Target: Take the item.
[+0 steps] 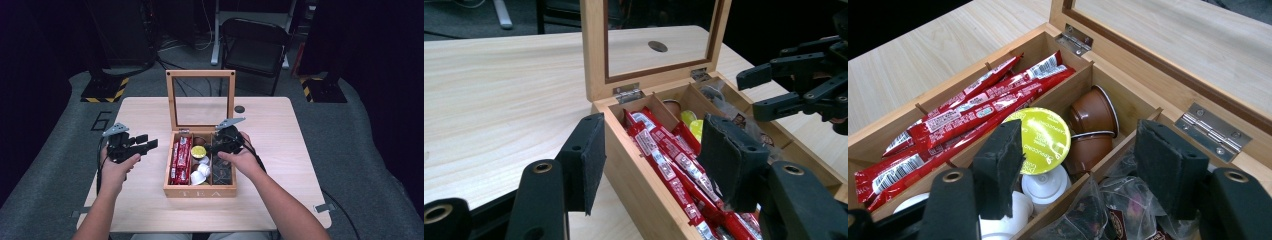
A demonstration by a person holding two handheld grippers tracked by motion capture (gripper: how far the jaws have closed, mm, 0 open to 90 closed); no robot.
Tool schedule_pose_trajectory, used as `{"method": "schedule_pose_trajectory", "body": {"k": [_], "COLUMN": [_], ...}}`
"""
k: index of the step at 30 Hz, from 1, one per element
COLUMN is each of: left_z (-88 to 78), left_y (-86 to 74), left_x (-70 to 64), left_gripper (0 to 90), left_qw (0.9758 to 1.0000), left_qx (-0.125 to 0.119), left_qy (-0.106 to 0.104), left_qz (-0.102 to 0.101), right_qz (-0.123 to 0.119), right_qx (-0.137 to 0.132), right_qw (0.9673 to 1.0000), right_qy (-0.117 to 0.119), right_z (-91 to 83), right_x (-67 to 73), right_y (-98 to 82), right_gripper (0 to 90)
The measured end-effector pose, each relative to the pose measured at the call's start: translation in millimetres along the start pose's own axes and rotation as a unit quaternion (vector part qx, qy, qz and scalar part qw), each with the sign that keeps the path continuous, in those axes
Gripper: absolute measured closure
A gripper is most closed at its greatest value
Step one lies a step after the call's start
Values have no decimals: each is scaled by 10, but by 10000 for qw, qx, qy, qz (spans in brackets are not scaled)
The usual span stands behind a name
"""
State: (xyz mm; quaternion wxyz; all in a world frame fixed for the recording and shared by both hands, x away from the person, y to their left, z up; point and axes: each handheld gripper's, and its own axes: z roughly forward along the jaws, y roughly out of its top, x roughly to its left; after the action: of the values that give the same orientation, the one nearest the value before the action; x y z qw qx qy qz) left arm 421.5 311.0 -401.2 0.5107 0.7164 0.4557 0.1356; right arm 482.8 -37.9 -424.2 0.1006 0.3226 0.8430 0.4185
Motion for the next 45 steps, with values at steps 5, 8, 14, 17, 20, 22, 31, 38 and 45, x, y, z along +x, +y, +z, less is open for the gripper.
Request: {"method": "schedule_pose_trajectory", "body": {"k": [5, 8, 14, 17, 20, 22, 31, 38, 45], "left_z": [-3, -13, -12, -22, -35, -47, -89, -115, -130], "left_y": [-28, -55, -80, -80, -80, -82, -89, -94, -99], "left_x": [0, 10, 6, 1, 0, 0, 12, 20, 26], "left_gripper": [436, 435, 435, 435, 435, 435, 434, 435, 435], "left_qw": [10000, 9999, 9999, 10000, 9999, 9999, 9999, 9998, 9998], "left_qx": [3, -10, 23, 30, -1, 2, -55, -60, -64], "left_qy": [19, 30, 62, 68, 99, 107, 137, 147, 145], "left_qz": [-54, -99, -78, -67, -58, -48, -70, -97, -92], "right_qz": [-40, -16, -9, -5, -120, -136, -154, -143, -88], "right_qx": [48, 64, 127, 184, 248, 257, 379, 469, 585], "right_qw": [10000, 9999, 9998, 9996, 9992, 9990, 9984, 9980, 9975], "right_qy": [38, 107, 180, 219, 275, 343, 384, 405, 393], "right_z": [42, 93, 168, 214, 260, 295, 419, 485, 520], "right_x": [18, 45, 71, 98, 104, 105, 114, 130, 137], "right_y": [-3, -26, -51, -59, -58, -57, -49, -31, -14], "right_gripper": [347, 336, 308, 300, 281, 263, 256, 257, 263]}}
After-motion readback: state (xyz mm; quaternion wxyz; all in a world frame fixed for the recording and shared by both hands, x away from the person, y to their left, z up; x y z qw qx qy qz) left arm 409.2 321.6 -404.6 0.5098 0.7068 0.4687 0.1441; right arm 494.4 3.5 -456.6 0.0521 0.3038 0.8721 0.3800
